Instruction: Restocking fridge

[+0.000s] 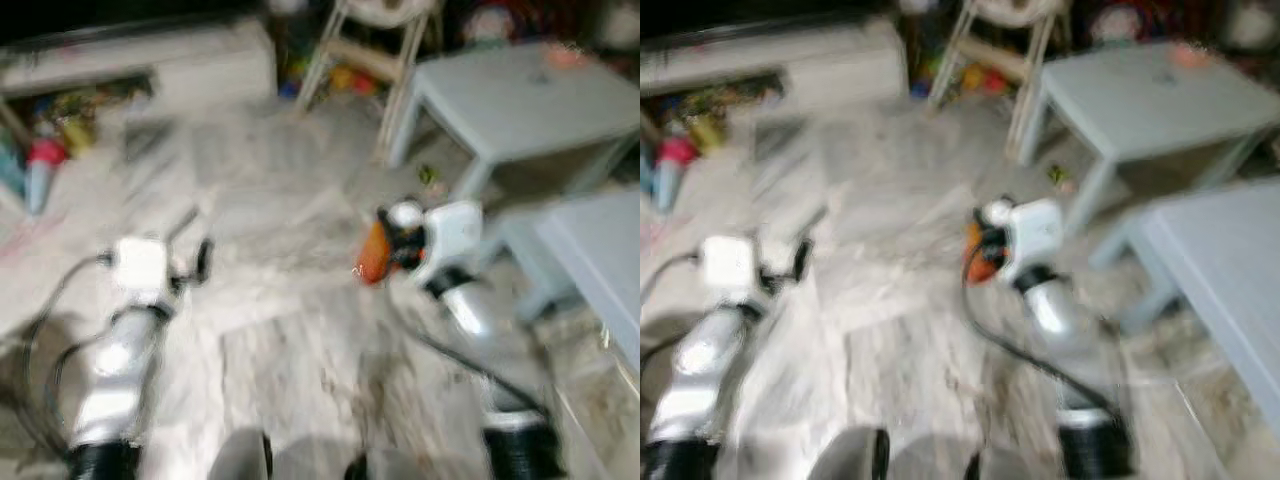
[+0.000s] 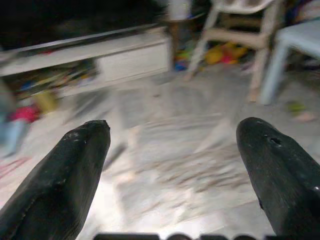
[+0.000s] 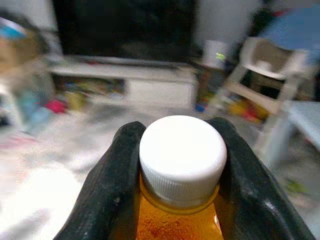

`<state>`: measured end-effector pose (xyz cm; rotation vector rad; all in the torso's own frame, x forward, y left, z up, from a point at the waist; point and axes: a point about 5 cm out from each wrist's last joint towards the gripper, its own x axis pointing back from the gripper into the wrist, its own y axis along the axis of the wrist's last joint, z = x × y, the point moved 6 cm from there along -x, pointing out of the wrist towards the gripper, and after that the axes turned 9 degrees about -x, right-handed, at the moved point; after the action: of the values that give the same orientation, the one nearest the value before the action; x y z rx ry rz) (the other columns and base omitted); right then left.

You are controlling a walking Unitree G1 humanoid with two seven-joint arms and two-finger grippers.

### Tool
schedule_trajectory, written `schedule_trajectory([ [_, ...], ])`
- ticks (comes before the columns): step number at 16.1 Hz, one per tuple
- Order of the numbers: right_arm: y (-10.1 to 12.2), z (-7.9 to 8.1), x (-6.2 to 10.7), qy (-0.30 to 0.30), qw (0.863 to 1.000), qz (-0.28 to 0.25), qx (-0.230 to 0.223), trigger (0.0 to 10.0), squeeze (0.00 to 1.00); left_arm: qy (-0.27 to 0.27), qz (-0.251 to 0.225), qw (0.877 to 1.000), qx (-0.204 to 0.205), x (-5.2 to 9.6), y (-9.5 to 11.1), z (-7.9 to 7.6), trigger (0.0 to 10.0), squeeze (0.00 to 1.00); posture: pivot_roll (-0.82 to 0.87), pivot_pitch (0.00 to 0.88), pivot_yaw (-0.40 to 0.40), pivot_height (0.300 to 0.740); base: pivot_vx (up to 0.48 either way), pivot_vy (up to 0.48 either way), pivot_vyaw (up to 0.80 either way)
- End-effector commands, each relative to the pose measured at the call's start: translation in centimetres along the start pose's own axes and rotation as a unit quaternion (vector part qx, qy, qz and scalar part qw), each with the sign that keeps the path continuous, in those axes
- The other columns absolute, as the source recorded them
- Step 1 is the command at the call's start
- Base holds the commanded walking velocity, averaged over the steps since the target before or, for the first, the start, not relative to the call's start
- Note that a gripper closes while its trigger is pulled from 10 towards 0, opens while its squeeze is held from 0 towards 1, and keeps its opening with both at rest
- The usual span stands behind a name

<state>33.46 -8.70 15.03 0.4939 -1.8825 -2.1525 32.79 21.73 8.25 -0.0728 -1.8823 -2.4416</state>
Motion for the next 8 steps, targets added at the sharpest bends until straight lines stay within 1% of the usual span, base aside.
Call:
schedule_trajectory([
  [1, 0.9, -0.2, 0.0, 0.003, 1.0, -0.017, 0.009, 10.0, 0.0, -0.006, -0.007, 1.0, -0.003, 0.0, 0.3, -0.7, 10.0, 0.0, 0.02, 0.057, -0.02, 0.74, 0.0, 0.0, 0.79],
  [4, 0.3, -0.4, 0.1, -0.001, 1.0, -0.013, 0.008, 10.0, 0.0, -0.003, -0.004, 1.0, 0.004, 0.4, 0.0, -1.2, 10.0, 0.0, 0.03, 0.045, -0.025, 0.74, 0.0, 0.0, 0.8],
  [6, -0.6, -1.0, 0.6, -0.013, 1.0, -0.004, 0.008, 10.0, 0.0, 0.0, 0.002, 1.0, 0.008, 0.9, -0.2, -1.2, 10.0, 0.0, 0.04, 0.042, -0.028, 0.74, 0.0, 0.0, 0.79],
  [7, -1.0, -1.3, 0.8, -0.017, 1.0, 0.001, 0.008, 10.0, 0.0, 0.002, 0.012, 1.0, 0.013, 1.3, -0.7, -1.3, 10.0, 0.0, 0.04, 0.038, -0.031, 0.74, 0.0, 0.244, 0.79],
  [8, -1.1, -1.2, 0.8, -0.016, 1.0, 0.002, 0.007, 10.0, 0.0, 0.003, 0.011, 1.0, 0.011, 1.4, -0.8, -1.3, 10.0, 0.0, 0.05, 0.035, -0.034, 0.74, 0.0, 0.36, 0.79],
])
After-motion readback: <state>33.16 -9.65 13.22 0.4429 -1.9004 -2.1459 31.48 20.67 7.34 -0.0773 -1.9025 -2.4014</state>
